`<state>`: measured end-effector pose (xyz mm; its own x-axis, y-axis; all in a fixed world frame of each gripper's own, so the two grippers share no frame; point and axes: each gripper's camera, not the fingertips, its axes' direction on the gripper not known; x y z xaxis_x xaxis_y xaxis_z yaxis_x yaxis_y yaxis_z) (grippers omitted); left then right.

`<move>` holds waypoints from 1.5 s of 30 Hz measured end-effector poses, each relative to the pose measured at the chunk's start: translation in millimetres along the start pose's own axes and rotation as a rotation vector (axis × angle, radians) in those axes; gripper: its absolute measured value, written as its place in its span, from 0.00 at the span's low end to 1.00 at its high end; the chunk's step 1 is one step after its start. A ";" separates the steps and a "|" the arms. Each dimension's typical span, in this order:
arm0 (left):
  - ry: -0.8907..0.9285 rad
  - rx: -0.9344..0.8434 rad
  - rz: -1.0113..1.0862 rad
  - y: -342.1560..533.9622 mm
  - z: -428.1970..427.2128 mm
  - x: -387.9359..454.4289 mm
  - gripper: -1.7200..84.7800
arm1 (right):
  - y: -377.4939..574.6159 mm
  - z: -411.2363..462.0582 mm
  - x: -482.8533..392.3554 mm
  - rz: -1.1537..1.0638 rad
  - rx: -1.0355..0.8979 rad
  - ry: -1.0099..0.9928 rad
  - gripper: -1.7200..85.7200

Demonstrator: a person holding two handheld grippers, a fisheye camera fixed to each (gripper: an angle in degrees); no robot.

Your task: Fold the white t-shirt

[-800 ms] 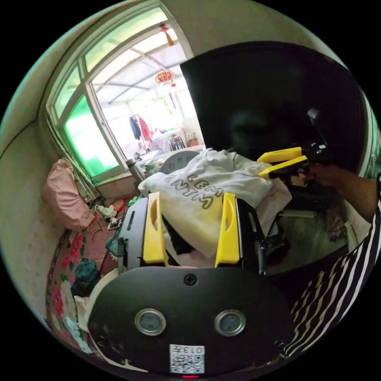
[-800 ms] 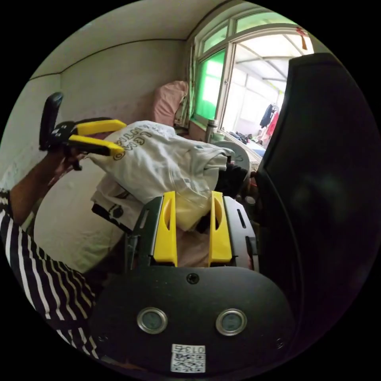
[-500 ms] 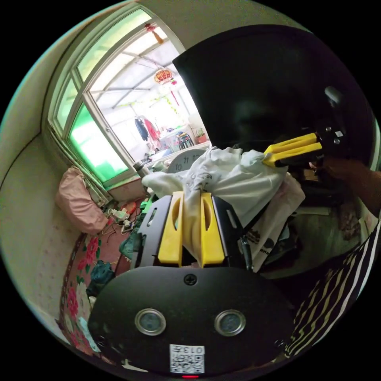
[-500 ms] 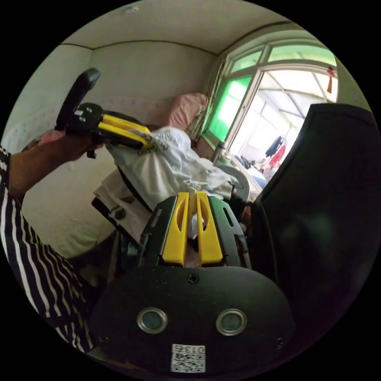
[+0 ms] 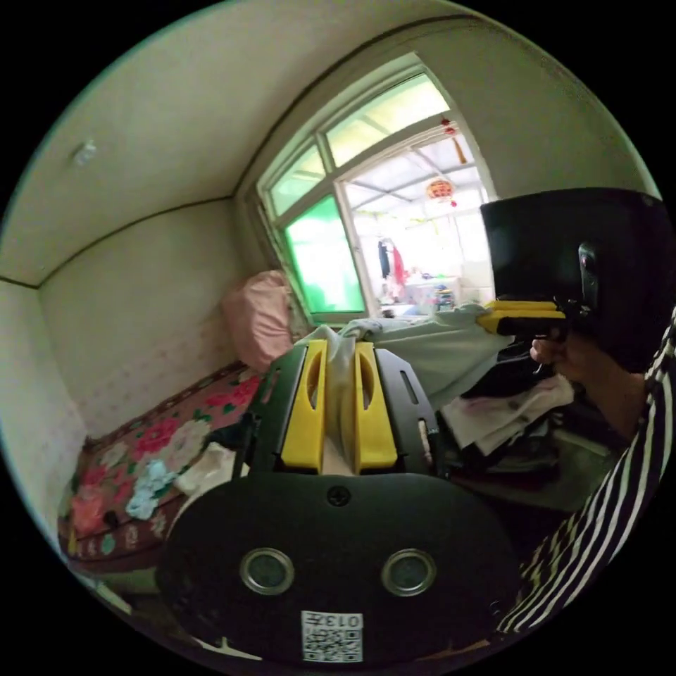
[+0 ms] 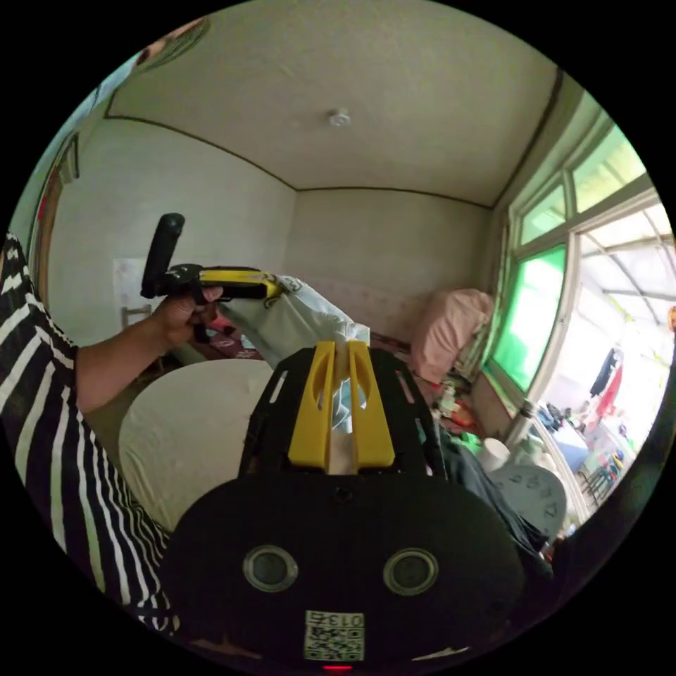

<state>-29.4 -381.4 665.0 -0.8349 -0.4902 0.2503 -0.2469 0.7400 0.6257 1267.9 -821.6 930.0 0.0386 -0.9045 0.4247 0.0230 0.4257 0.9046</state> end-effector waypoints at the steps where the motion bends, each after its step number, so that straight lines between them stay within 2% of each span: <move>1: -0.110 -0.001 0.009 12.8 -23.1 -14.1 0.09 | -4.3 14.4 -9.5 -0.013 0.005 -0.021 0.05; 4: -0.355 -0.026 -0.015 62.8 -66.8 -43.1 0.10 | -17.6 89.4 -65.4 -0.067 0.060 -0.092 0.05; 6: -0.413 -0.114 -0.055 106.8 -77.8 -63.6 0.10 | -10.9 167.9 -115.7 -0.041 -0.050 -0.150 0.05; 8: -0.368 -0.283 -0.148 160.6 -78.3 -89.4 0.09 | 13.2 235.4 -158.2 -0.011 -0.216 -0.219 0.05; 9: -0.277 -0.455 -0.177 203.1 -71.6 -106.3 0.08 | 39.6 283.2 -188.8 0.022 -0.387 -0.251 0.05; 10: -0.172 -0.670 -0.220 249.4 -63.1 -123.6 0.07 | 54.4 305.0 -203.8 0.036 -0.473 -0.271 0.05; 12: -0.004 -0.889 -0.362 315.8 -65.8 -151.8 0.06 | 119.8 376.5 -260.6 0.074 -0.774 -0.352 0.05; 13: 0.066 -0.929 -0.469 347.9 -79.4 -173.0 0.07 | 134.3 390.2 -273.0 0.079 -0.845 -0.374 0.05; 15: 0.086 -0.972 -0.547 375.3 -100.8 -206.3 0.09 | 171.6 424.9 -305.8 0.118 -1.018 -0.382 0.06; 20: 0.111 -0.919 -0.531 371.0 -107.1 -294.3 0.11 | 169.2 452.9 -316.9 0.231 -0.988 -0.281 0.08; 24: 0.261 -0.817 -0.465 333.6 -54.7 -336.3 0.12 | 164.4 489.1 -323.6 0.286 -0.999 -0.269 0.08; 29: 0.483 -0.797 -0.351 295.9 -20.0 -316.1 0.13 | 176.0 549.1 -344.5 0.344 -1.144 -0.375 0.05; 31: 0.658 -0.855 -0.269 291.9 -27.5 -295.5 0.14 | 163.1 557.8 -348.9 0.366 -1.075 -0.438 0.04; 33: 0.729 -0.841 -0.130 287.8 -51.8 -281.6 0.15 | 137.9 560.0 -349.7 0.364 -0.957 -0.485 0.04; 35: 0.707 -0.766 -0.004 281.8 -86.5 -275.3 0.17 | 123.9 562.6 -344.1 0.397 -0.919 -0.496 0.04; 37: 0.529 -0.713 0.182 275.3 -122.1 -270.8 0.20 | 113.8 567.6 -338.9 0.435 -0.888 -0.525 0.04; 39: 0.453 -0.689 0.249 270.7 -133.7 -269.8 0.19 | 97.7 580.7 -341.1 0.473 -0.829 -0.613 0.04; 41: 0.464 -0.707 0.230 262.9 -137.1 -273.6 0.14 | 80.8 594.9 -355.6 0.430 -0.810 -0.669 0.04; 42: 0.428 -0.741 0.206 258.0 -139.7 -281.4 0.08 | 67.7 602.3 -369.1 0.367 -0.798 -0.692 0.04; 43: 0.315 -0.788 0.167 256.3 -145.6 -297.2 0.05 | 61.2 605.1 -376.0 0.325 -0.796 -0.697 0.04; 45: 0.252 -0.777 0.048 258.1 -165.1 -335.4 0.04 | 40.3 607.7 -392.5 0.199 -0.734 -0.702 0.06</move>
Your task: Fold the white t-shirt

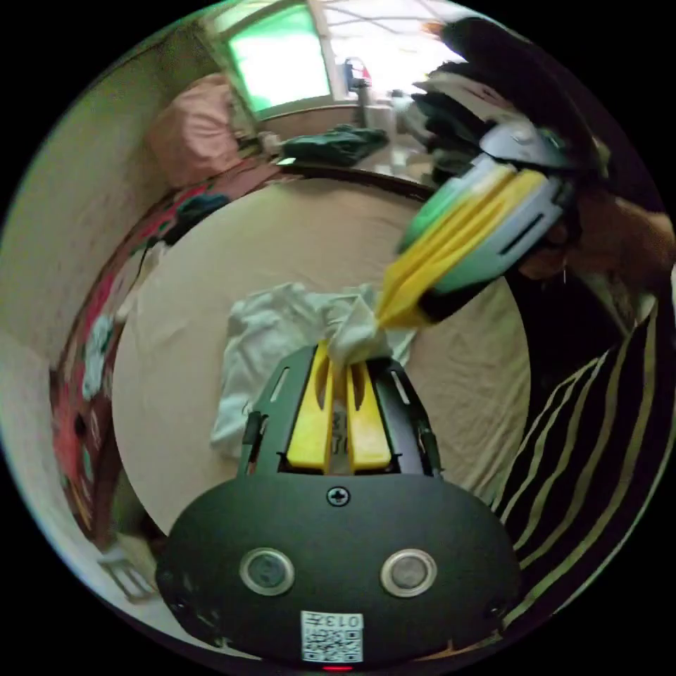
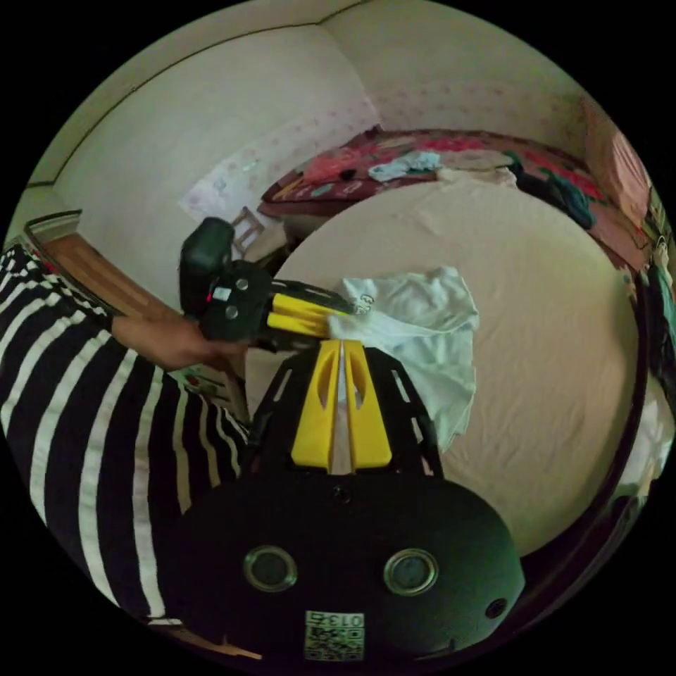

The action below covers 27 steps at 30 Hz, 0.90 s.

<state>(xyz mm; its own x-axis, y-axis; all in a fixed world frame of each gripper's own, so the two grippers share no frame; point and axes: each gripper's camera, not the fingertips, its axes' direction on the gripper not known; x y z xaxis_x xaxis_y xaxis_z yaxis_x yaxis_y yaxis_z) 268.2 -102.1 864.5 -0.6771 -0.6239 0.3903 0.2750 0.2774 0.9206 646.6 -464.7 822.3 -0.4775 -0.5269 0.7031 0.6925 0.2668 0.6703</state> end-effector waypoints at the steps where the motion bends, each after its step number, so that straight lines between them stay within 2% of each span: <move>1: 0.009 0.004 -0.128 21.2 -14.1 -29.2 0.03 | -2.3 -1.4 -0.7 -0.005 0.017 -0.003 0.06; 2: 0.007 0.006 -0.200 34.4 -21.6 -45.0 0.03 | -5.2 -2.8 2.5 0.001 0.044 0.016 0.08; 4: 0.020 0.048 -0.503 99.7 -55.8 -106.7 0.03 | -7.6 5.4 13.6 0.023 0.008 0.151 0.11; 7: 0.007 0.150 -0.799 186.7 -102.6 -160.0 0.03 | -18.1 35.0 30.3 -0.023 -0.177 0.322 0.13; 10: -0.035 0.187 -0.974 252.2 -138.9 -183.4 0.03 | -33.1 66.0 32.1 -0.153 -0.276 0.422 0.13; 15: -0.056 0.120 -1.073 314.6 -170.9 -185.7 0.03 | -56.0 113.6 26.1 -0.361 -0.401 0.413 0.13; 18: -0.032 0.067 -1.096 338.6 -175.7 -184.3 0.03 | -65.8 121.8 28.7 -0.334 -0.423 0.330 0.10; 22: -0.015 0.025 -1.132 357.4 -183.7 -193.9 0.03 | -69.8 115.2 12.5 -0.370 -0.502 0.364 0.06; 25: -0.016 0.052 -1.080 360.1 -204.6 -207.2 0.03 | -73.1 72.4 2.2 -0.324 -0.433 0.294 0.05; 27: -0.020 0.091 -1.058 361.9 -219.2 -215.7 0.03 | -72.6 19.8 4.8 -0.204 -0.294 0.217 0.04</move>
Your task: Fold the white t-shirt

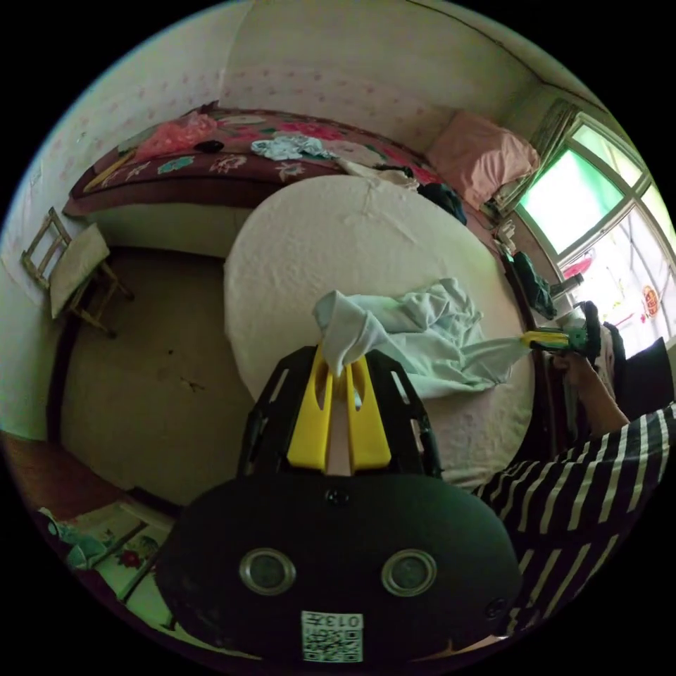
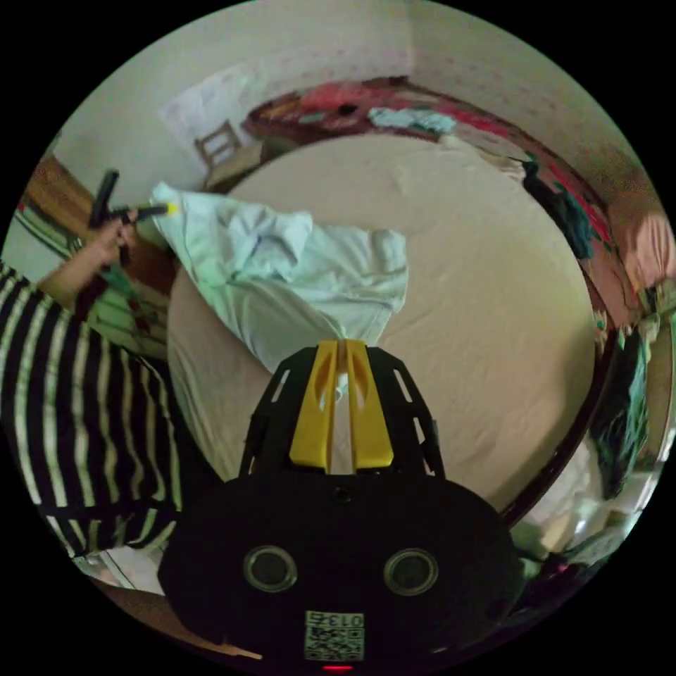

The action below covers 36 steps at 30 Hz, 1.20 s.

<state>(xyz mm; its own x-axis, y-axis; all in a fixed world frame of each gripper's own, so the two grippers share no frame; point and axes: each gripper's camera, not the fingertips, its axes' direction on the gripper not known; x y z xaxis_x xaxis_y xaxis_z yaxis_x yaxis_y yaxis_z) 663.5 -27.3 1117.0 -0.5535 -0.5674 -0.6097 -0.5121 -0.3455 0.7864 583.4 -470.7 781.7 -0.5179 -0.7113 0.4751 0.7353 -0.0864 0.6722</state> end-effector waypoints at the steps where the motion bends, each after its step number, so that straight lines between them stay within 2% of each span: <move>1: 0.021 0.028 -0.005 -5.3 -8.3 -5.2 0.03 | 5.7 -12.6 3.5 0.031 0.048 -0.022 0.04; 3: 0.080 0.065 -0.012 -16.7 -16.0 -14.6 0.03 | 26.8 -55.4 18.3 0.150 0.235 -0.079 0.04; 4: 0.103 0.063 -0.022 -29.8 -18.2 -20.2 0.03 | 29.1 -63.6 21.6 0.175 0.256 -0.077 0.04; 11: 0.224 0.299 0.149 -179.9 -98.6 -2.0 0.03 | -7.7 -194.4 52.8 0.309 0.516 0.235 0.03; 13: 0.298 0.475 0.209 -224.9 -150.4 9.2 0.03 | -18.4 -231.7 55.4 0.302 0.579 0.346 0.03; 16: 0.332 0.680 0.267 -243.0 -207.8 24.3 0.03 | -12.5 -296.3 42.3 0.269 0.762 0.462 0.03; 20: 0.390 0.737 0.272 -231.1 -213.7 16.7 0.03 | 29.1 -330.7 13.1 0.212 0.867 0.502 0.03; 25: 0.581 0.559 0.125 -180.1 -116.5 -37.0 0.03 | 80.6 -280.5 -13.2 0.196 0.714 0.475 0.03; 29: 0.522 0.347 0.039 -129.0 -27.8 -58.4 0.03 | 121.7 -195.0 -27.0 0.288 0.480 0.434 0.03; 31: 0.455 0.113 -0.075 -98.7 38.9 -72.5 0.03 | 133.7 -142.1 -27.3 0.343 0.320 0.385 0.03; 34: 0.385 -0.103 -0.214 -65.5 95.8 -86.4 0.03 | 152.1 -56.4 -33.0 0.385 0.110 0.317 0.03; 36: 0.401 -0.080 -0.276 -54.5 101.5 -92.3 0.03 | 162.7 -11.9 -37.5 0.447 -0.021 0.318 0.03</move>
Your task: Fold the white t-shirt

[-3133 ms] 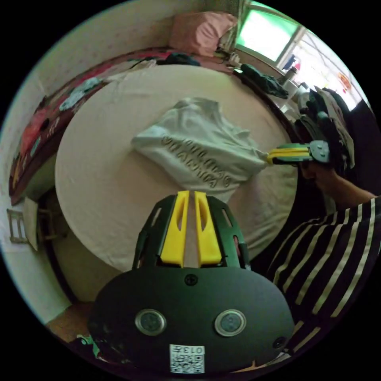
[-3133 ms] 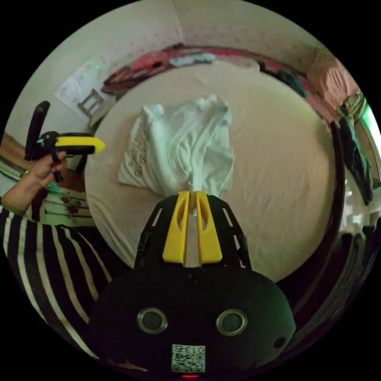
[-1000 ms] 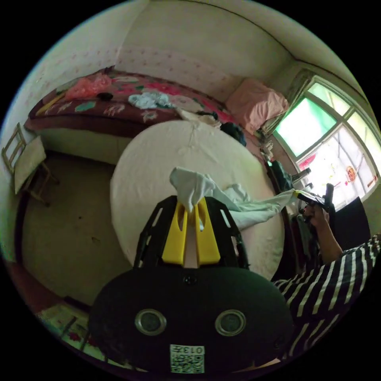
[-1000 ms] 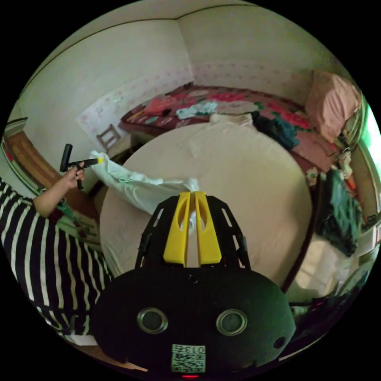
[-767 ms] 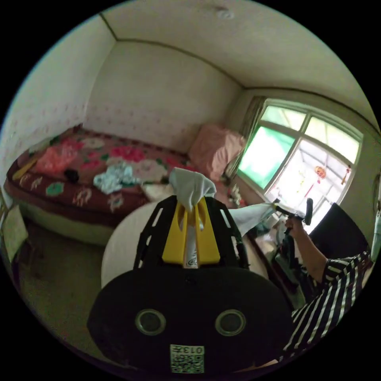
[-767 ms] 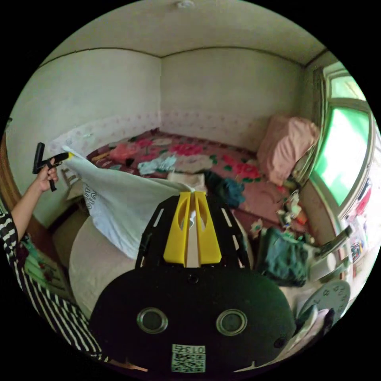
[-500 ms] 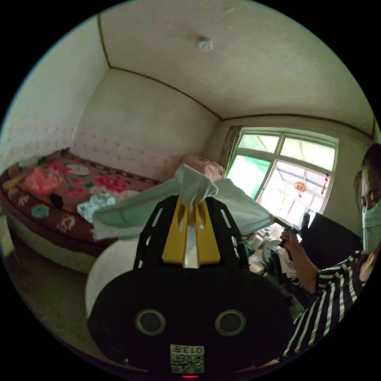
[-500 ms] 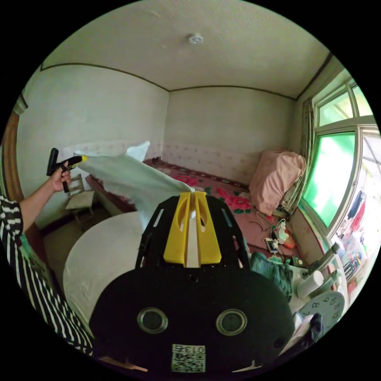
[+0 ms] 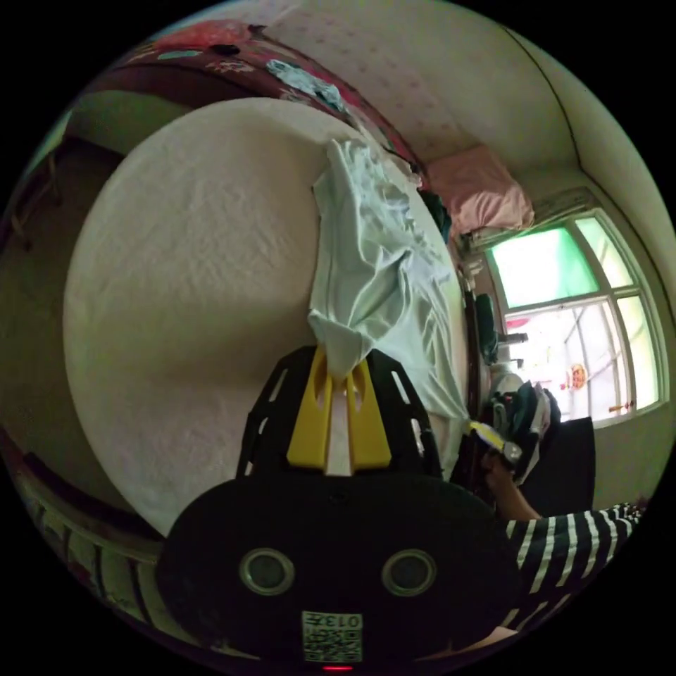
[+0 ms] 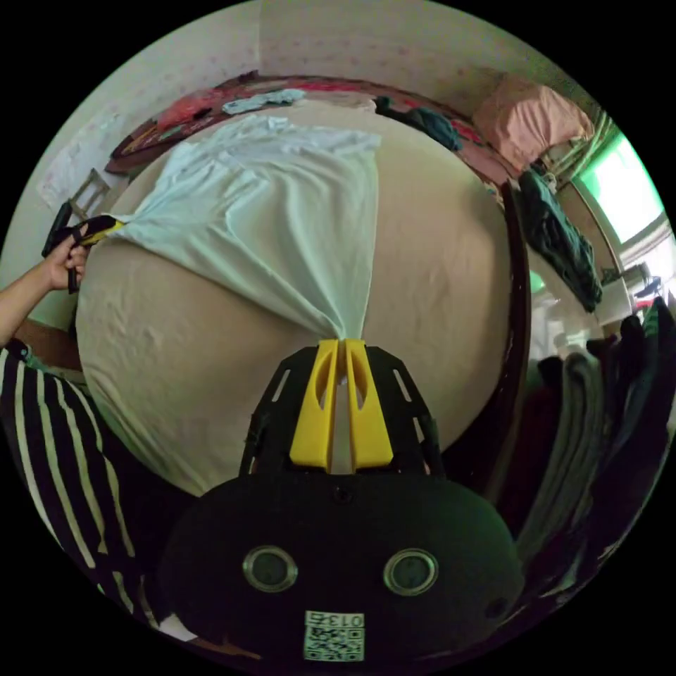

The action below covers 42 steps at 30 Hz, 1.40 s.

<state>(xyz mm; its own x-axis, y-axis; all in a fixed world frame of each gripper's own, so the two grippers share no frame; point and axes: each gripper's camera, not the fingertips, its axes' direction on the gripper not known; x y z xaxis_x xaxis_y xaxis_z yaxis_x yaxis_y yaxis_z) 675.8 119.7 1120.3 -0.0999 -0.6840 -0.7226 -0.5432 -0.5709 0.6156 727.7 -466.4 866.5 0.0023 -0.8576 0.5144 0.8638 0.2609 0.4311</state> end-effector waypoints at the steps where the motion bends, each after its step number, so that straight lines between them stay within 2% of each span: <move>1: 0.026 0.024 -0.018 1.6 -2.3 -2.4 0.03 | 3.1 3.3 -0.8 0.015 0.002 -0.006 0.03; 7: 0.020 0.001 0.233 1.0 -18.0 29.5 0.03 | 20.2 -18.4 2.9 0.026 0.089 0.020 0.04; 10: 0.033 -0.038 0.191 17.3 -12.0 18.7 0.05 | 32.5 -18.7 1.9 0.014 0.068 -0.008 0.04; 14: 0.024 -0.104 0.067 47.4 3.4 -7.7 0.09 | 49.5 18.3 -12.2 -0.034 -0.089 -0.096 0.05; 16: -0.011 -0.067 -0.012 68.5 -8.1 -22.6 0.10 | 53.2 30.2 -11.9 -0.029 -0.183 -0.124 0.06; 18: -0.074 -0.019 -0.039 82.1 -24.2 -26.4 0.11 | 54.5 24.7 -1.6 0.021 -0.145 -0.088 0.08; 20: -0.182 0.006 0.037 87.2 -33.0 -10.8 0.12 | 46.7 21.7 2.2 0.013 -0.103 -0.077 0.10; 22: -0.273 -0.038 0.205 79.8 -14.4 27.0 0.13 | 31.6 26.2 -1.6 -0.031 -0.087 -0.108 0.10; 27: -0.360 -0.124 0.516 63.7 77.3 107.9 0.15 | -15.8 56.8 -46.5 -0.276 -0.104 -0.274 0.11; 30: -0.369 -0.167 0.612 54.5 131.4 141.6 0.16 | -22.3 74.2 -66.5 -0.401 -0.152 -0.258 0.11; 32: -0.380 -0.193 0.650 49.8 158.8 156.1 0.15 | -20.4 83.6 -69.0 -0.430 -0.178 -0.227 0.11; 34: -0.415 -0.279 0.660 45.0 192.8 165.8 0.09 | -17.0 89.0 -64.3 -0.412 -0.199 -0.227 0.11; 36: -0.486 -0.259 0.648 43.9 199.5 171.5 0.04 | -9.4 92.6 -56.7 -0.387 -0.205 -0.213 0.10; 38: -0.449 -0.309 0.593 40.8 203.4 171.0 0.03 | -2.3 99.3 -54.5 -0.394 -0.219 -0.176 0.06; 42: -0.362 -0.215 0.608 58.0 170.3 176.2 0.02 | -0.6 106.3 -48.9 -0.377 -0.211 -0.093 0.03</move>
<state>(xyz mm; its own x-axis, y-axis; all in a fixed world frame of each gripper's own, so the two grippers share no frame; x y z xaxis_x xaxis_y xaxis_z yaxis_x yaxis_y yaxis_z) 484.7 43.4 975.1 -0.6197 -0.7368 -0.2702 -0.1328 -0.2409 0.9614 673.5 -377.5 919.9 -0.3694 -0.8295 0.4190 0.8796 -0.1667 0.4455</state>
